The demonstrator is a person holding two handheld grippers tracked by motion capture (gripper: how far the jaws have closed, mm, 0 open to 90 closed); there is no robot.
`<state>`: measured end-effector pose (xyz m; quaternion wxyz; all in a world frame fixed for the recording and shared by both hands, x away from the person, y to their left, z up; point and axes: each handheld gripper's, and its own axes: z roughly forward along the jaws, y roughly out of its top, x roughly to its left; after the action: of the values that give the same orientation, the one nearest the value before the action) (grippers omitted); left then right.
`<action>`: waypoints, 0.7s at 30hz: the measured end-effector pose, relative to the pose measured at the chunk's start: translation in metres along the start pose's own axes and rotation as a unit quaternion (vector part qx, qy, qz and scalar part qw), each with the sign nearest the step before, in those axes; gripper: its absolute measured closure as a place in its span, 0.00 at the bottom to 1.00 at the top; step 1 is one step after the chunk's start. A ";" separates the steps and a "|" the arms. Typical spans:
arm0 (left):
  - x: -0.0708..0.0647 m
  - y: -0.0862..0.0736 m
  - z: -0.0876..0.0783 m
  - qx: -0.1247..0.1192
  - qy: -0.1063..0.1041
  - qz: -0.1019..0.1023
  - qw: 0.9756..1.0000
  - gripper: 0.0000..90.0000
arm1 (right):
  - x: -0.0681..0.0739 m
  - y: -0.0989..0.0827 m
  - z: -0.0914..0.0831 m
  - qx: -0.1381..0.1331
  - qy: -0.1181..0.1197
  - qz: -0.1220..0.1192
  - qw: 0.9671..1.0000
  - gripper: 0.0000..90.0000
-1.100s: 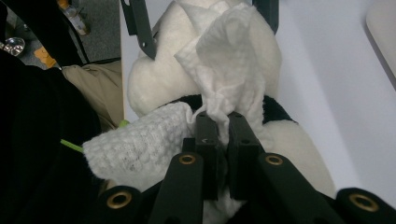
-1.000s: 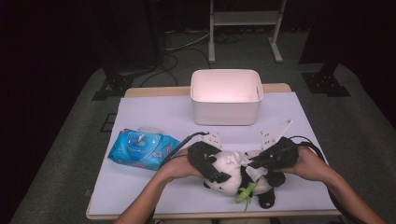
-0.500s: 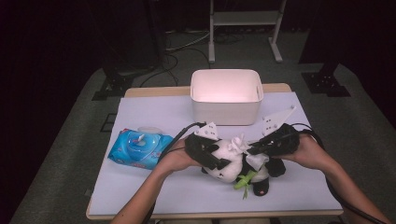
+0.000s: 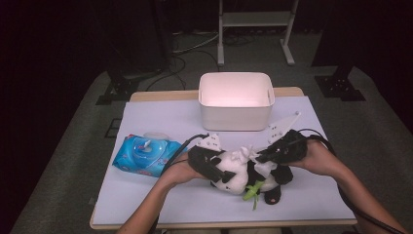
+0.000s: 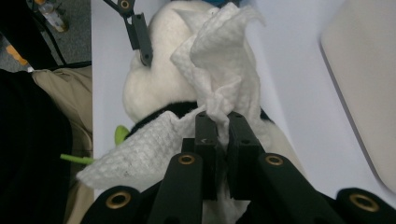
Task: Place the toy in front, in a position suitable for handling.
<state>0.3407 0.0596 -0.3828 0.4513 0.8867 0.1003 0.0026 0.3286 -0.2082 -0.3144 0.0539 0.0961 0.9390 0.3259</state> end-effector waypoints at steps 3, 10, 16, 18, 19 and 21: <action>0.001 -0.001 0.000 0.000 0.000 -0.005 1.000 0.25 | -0.001 -0.008 -0.010 -0.005 -0.005 0.010 1.000 0.93; 0.001 0.006 0.001 0.018 -0.002 -0.013 1.000 0.19 | 0.001 -0.028 -0.021 -0.021 -0.004 0.031 0.999 0.93; -0.003 0.010 -0.001 0.030 -0.007 -0.016 0.999 0.15 | 0.007 -0.031 -0.022 -0.024 -0.005 0.029 0.999 0.93; -0.003 0.009 -0.001 0.029 -0.010 -0.015 0.999 0.17 | 0.008 -0.030 -0.021 -0.023 -0.004 0.023 0.999 0.93; -0.003 0.009 -0.001 0.029 -0.010 -0.013 0.999 0.18 | 0.009 -0.028 -0.021 -0.021 -0.005 0.025 0.999 0.93; -0.003 0.009 -0.001 0.029 -0.008 -0.012 0.999 0.21 | 0.010 -0.024 -0.019 -0.016 -0.007 0.020 1.000 0.93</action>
<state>0.3392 0.0544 -0.3744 0.4264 0.8981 0.1070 -0.0126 0.3121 -0.2363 -0.3146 0.0560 0.1159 0.9312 0.3411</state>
